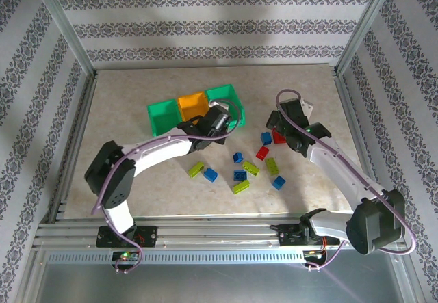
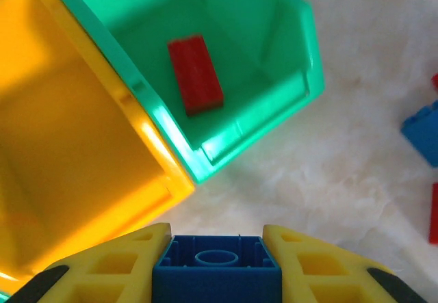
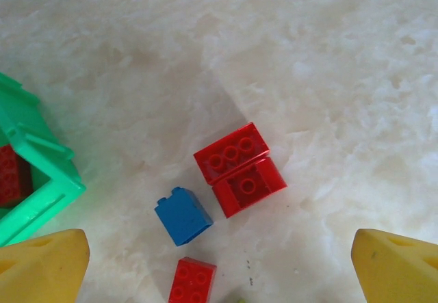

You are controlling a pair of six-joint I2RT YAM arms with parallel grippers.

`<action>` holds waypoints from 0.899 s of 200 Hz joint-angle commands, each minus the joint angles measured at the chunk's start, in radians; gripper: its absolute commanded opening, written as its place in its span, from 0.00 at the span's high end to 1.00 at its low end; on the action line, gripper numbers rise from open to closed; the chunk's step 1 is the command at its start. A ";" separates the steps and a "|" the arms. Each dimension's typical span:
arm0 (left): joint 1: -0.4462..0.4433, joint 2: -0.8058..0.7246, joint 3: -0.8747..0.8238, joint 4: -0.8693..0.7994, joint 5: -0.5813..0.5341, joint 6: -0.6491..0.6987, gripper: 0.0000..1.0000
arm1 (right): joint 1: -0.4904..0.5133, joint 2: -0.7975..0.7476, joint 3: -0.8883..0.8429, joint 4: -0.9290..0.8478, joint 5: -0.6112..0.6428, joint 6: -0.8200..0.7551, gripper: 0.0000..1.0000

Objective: Sort the legos into containers by color
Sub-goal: Pick up the lego from the center of the table, then place the lego in the container.

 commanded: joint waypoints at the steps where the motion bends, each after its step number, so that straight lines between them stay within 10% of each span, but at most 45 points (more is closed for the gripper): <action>1: 0.048 -0.016 0.024 -0.036 -0.077 0.055 0.80 | -0.020 -0.017 -0.025 -0.042 0.029 0.042 0.02; 123: 0.272 0.250 0.249 -0.123 0.058 0.019 0.79 | -0.034 0.029 -0.085 -0.036 -0.064 0.053 0.02; 180: 0.275 0.300 0.275 -0.137 0.087 -0.008 0.61 | 0.078 0.130 -0.041 -0.036 -0.092 0.057 0.08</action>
